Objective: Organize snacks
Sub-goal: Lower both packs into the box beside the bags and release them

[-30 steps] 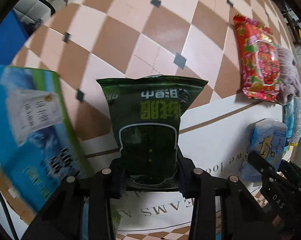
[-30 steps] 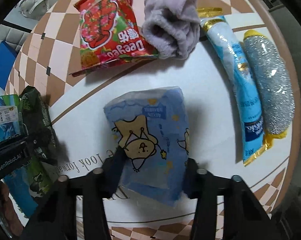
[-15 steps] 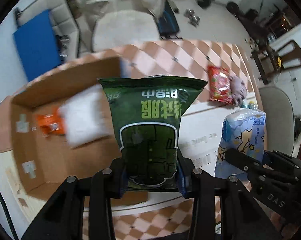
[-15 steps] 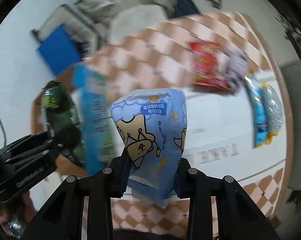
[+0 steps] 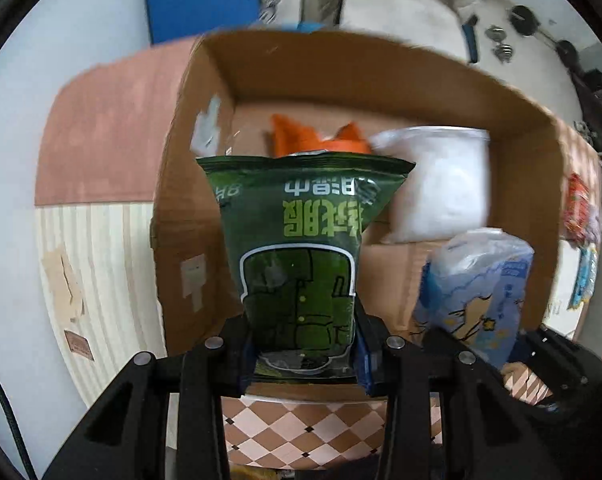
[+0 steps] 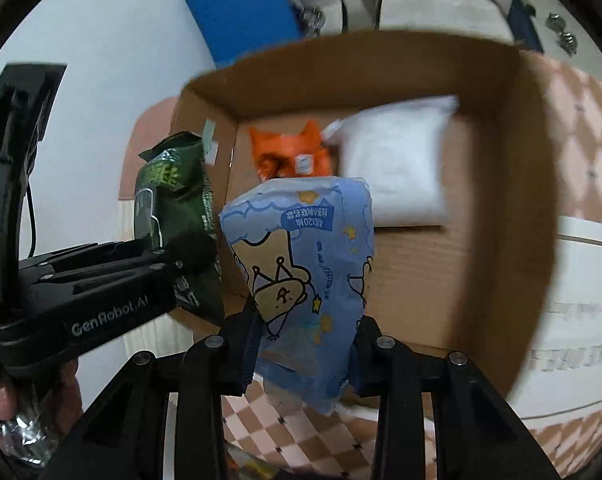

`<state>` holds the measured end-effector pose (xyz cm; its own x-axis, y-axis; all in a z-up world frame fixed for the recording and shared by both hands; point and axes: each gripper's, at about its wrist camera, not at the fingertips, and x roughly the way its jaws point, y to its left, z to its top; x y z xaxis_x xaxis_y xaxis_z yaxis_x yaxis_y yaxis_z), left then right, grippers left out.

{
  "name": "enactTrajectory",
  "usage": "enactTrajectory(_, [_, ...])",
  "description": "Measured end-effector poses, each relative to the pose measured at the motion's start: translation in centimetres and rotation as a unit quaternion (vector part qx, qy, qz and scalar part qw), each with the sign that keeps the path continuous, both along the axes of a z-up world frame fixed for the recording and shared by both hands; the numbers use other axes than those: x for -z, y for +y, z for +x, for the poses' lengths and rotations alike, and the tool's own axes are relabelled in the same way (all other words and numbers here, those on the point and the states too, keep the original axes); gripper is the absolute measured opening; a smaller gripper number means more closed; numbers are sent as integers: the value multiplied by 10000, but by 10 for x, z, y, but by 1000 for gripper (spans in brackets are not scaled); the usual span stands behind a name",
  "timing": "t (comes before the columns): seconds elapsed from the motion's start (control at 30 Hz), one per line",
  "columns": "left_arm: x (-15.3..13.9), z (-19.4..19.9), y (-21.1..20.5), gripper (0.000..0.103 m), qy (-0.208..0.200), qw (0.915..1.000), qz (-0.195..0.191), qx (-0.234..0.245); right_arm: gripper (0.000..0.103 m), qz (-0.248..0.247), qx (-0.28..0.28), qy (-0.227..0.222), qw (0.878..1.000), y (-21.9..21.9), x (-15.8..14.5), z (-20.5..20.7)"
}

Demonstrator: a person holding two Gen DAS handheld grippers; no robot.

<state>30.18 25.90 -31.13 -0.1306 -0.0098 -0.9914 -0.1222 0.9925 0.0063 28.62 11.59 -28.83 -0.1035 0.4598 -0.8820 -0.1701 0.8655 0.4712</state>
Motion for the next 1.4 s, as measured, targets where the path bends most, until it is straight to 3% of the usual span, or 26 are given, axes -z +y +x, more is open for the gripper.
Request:
enactTrajectory(0.17, [38,5,16,36,452,9990,13,21,38,-29,-29,388,9992,27,39,2])
enactTrajectory(0.33, [48,-1,22,37,659,9978,-14,114,39,14,-67,618,9981,37,65,2])
enactTrajectory(0.4, [52,0,23,38,747,9971,-127,55,46,95,-72,713,9974,39,73,6])
enactTrajectory(0.5, [48,-4,25,46,742,9971,-176,-9,82,77,-95,751,9971,33,79,14])
enactTrajectory(0.53, [46,-4,25,49,727,9972,-151,-10,91,21,-95,724,9973,29,78,14])
enactTrajectory(0.57, [42,-5,24,51,682,9976,-111,8,91,-17,-97,701,9975,29,78,15])
enactTrajectory(0.77, [13,-11,16,51,364,9993,-44,-35,91,-306,-12,544,9980,0,56,12])
enactTrajectory(0.97, [-18,-31,5,51,-280,9995,153,-78,91,-783,4,-37,9969,-35,16,-1])
enactTrajectory(1.17, [-57,-62,-18,51,-1024,9940,344,-177,91,-1205,-31,-587,9910,-54,-20,-24])
enactTrajectory(1.33, [-80,-86,-25,52,-1398,9889,418,-273,91,-1340,-33,-950,9864,-59,-48,-47])
enactTrajectory(1.4, [-86,-93,-27,78,-1536,9866,453,-319,92,-1381,25,-1062,9847,-62,-57,-52])
